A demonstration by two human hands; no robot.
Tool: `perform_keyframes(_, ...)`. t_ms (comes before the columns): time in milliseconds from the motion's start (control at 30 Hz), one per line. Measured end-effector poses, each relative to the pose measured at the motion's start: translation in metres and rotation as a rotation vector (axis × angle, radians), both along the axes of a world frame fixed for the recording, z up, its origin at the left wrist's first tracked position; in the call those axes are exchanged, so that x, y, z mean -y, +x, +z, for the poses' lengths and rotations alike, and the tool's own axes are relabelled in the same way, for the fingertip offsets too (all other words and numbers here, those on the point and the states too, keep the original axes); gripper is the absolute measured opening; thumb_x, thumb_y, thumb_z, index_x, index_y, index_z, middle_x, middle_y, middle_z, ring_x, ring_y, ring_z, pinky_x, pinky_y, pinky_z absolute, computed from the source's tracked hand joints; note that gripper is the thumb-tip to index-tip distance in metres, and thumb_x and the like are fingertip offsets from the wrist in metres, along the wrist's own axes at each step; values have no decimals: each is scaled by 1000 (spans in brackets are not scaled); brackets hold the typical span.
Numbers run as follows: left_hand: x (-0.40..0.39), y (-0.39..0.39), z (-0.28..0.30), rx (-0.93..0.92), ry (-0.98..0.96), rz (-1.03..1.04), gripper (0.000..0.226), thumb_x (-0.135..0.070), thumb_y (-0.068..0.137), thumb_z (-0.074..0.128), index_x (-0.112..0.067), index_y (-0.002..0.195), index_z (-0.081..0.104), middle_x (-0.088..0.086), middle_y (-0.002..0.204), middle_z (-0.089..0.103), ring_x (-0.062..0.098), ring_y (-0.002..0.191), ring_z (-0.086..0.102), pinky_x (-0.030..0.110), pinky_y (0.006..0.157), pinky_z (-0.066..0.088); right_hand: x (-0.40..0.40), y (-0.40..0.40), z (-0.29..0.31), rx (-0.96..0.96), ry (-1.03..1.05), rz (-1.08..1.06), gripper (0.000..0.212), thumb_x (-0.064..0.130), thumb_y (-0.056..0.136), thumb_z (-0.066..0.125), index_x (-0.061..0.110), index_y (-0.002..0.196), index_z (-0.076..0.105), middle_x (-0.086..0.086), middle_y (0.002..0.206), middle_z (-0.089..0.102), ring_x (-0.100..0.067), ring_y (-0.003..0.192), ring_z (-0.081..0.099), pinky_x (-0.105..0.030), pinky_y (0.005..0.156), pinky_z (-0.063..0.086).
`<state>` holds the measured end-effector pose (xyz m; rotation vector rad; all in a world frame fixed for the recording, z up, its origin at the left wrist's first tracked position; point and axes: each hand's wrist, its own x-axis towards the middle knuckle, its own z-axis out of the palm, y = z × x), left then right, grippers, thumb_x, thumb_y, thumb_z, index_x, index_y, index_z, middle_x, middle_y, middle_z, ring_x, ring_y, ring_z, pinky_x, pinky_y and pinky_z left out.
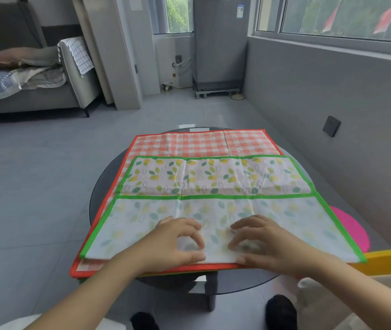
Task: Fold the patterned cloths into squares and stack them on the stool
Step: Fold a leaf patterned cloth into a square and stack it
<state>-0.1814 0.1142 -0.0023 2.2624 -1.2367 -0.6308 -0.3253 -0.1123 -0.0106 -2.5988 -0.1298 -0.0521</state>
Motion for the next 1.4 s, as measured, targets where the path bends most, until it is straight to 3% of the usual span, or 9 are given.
perform_keyframes(167, 20, 3, 3, 147, -45, 26, 30, -42, 90, 57, -38, 120, 58, -22, 131, 48, -6, 115, 45, 18, 104, 33, -2, 11, -2, 40, -47, -64, 43, 63, 84, 43, 40, 117, 60, 20, 119, 52, 4, 114, 41, -18, 101, 31)
perform_keyframes(333, 52, 18, 16, 183, -63, 79, 26, -37, 92, 54, -32, 118, 60, -17, 118, 53, -1, 90, 57, 27, 89, 48, 8, 29, 18, 39, -121, -155, 37, 50, 90, 45, 35, 122, 58, 14, 120, 56, -3, 111, 44, -20, 97, 34)
perform_keyframes(500, 87, 44, 22, 206, -58, 126, 25, -35, 93, 52, -27, 115, 63, -9, 111, 56, 10, 103, 55, 31, 94, 44, 32, 64, 29, -20, -209, -259, 37, 47, 93, 45, 32, 124, 56, 6, 124, 57, -14, 115, 48, -28, 97, 39)
perform_keyframes(633, 115, 73, 14, 186, -61, 190, 26, -34, 94, 48, -27, 114, 64, -5, 126, 56, 15, 118, 51, 41, 104, 38, 53, 95, 28, -71, -244, -339, 39, 46, 94, 43, 29, 128, 53, 1, 132, 52, -19, 121, 46, -35, 101, 36)
perform_keyframes(767, 140, 107, 7, 233, -77, 282, 31, -34, 98, 42, -22, 118, 63, -3, 126, 58, 18, 120, 49, 43, 106, 34, 84, 126, 24, -93, -258, -427, 41, 43, 95, 43, 26, 132, 50, 0, 138, 48, -22, 123, 46, -38, 102, 36)
perform_keyframes(900, 154, 136, -5, 284, -16, 304, 40, -36, 101, 35, -23, 137, 46, -4, 150, 36, 17, 139, 28, 41, 114, 13, 109, 150, 14, -87, -239, -484, 42, 37, 95, 43, 26, 136, 44, 1, 144, 42, -23, 131, 39, -40, 108, 32)
perform_keyframes(1000, 160, 158, -13, 304, 43, 309, 46, -38, 102, 30, -24, 146, 32, -4, 157, 23, 15, 145, 16, 41, 116, 3, 122, 165, 9, -86, -229, -498, 47, 34, 95, 44, 24, 141, 37, 1, 150, 34, -23, 136, 32, -40, 112, 28)
perform_keyframes(1167, 171, 183, -20, 371, -16, 346, 42, -45, 100, 32, -24, 130, 52, -3, 133, 49, 17, 126, 40, 39, 109, 20, 139, 183, 1, -141, -215, -591, 47, 37, 97, 38, 25, 141, 35, 0, 147, 38, -24, 136, 30, -44, 111, 22)
perform_keyframes(1400, 181, 195, -23, 372, -119, 389, 29, -44, 95, 47, -20, 99, 62, -3, 102, 52, 19, 106, 45, 34, 92, 25, 141, 198, -9, 19, -222, -723, 24, 38, 92, 50, 24, 110, 59, -3, 118, 55, -26, 115, 43, -40, 99, 27)
